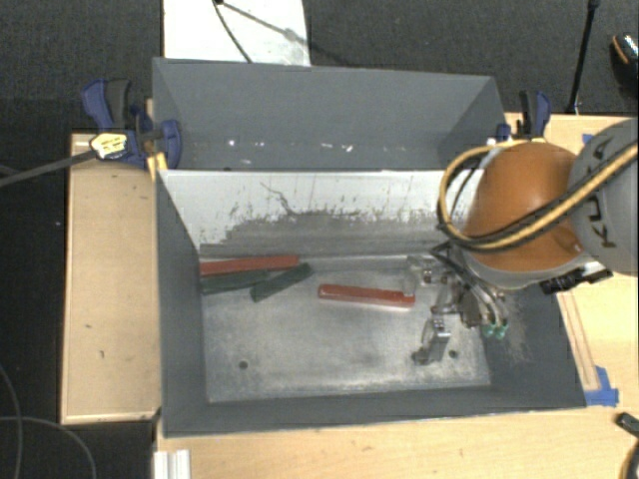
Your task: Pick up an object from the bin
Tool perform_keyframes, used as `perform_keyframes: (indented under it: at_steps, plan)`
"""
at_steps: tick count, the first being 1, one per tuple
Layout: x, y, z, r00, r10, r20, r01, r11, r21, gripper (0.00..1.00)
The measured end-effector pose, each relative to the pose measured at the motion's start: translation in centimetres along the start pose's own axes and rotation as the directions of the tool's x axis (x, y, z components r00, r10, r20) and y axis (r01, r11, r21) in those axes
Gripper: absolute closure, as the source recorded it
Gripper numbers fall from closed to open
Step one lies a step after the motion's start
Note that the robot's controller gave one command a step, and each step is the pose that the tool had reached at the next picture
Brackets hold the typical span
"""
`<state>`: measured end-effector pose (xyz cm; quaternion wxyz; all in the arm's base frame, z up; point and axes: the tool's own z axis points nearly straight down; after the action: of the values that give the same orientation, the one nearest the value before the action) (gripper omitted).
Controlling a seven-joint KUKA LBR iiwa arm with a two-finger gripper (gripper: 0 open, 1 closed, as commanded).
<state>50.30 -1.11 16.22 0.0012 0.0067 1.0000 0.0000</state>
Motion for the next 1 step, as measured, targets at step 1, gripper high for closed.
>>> perform_keyframes:
  at_steps: [1]
  plan:
    - [0.64,-1.23,-2.21,1.0,0.027,0.004,-0.027,1.0,0.0,0.0]
